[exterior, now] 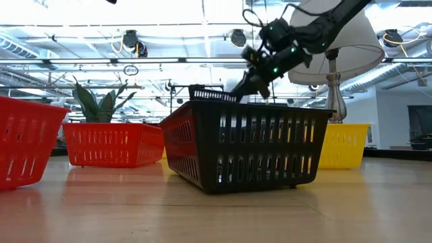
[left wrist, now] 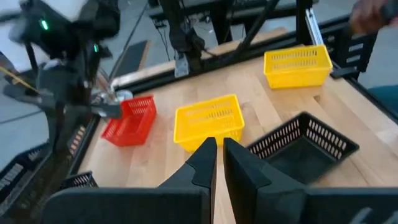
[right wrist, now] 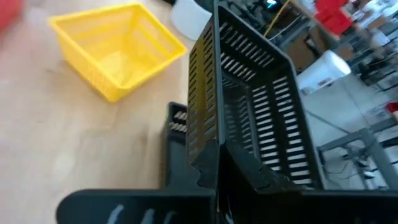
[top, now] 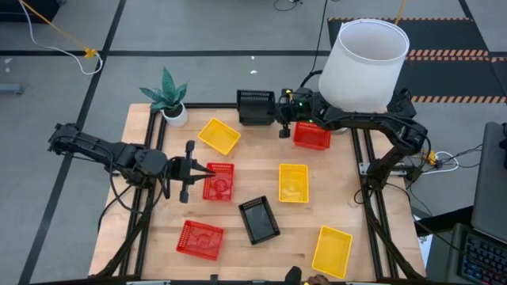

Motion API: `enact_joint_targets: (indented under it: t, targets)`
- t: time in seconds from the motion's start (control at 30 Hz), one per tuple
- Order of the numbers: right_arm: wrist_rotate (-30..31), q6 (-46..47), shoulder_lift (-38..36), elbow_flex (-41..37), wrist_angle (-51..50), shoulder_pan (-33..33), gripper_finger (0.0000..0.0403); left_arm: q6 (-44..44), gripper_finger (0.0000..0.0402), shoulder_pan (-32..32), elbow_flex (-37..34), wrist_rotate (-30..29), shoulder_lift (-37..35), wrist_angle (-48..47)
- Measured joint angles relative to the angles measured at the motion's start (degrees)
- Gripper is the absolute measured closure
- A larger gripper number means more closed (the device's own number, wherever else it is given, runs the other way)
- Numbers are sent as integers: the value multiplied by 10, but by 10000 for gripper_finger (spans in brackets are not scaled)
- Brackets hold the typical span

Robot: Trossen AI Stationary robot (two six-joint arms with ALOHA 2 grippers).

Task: Stack baskets by color
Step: Stack the center black basket on the top black basket

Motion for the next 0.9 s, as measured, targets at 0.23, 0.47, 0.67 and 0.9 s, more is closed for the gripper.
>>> enact_joint_targets:
  t: [0.23, 0.47, 0.67, 0.9]
  targets:
    - [0, -9, 38, 1, 21, -18, 399, 10, 369, 3, 0, 0, 0, 10]
    - [-23, -15, 45, 1, 19, -24, 399, 27, 369, 12, 0, 0, 0, 11]
    - [-38, -28, 47, 1, 24, -32, 399, 26, 369, 24, 0, 1, 0, 12]
    - [-44, -23, 74, 1, 26, -38, 399, 24, 369, 26, 0, 1, 0, 13]
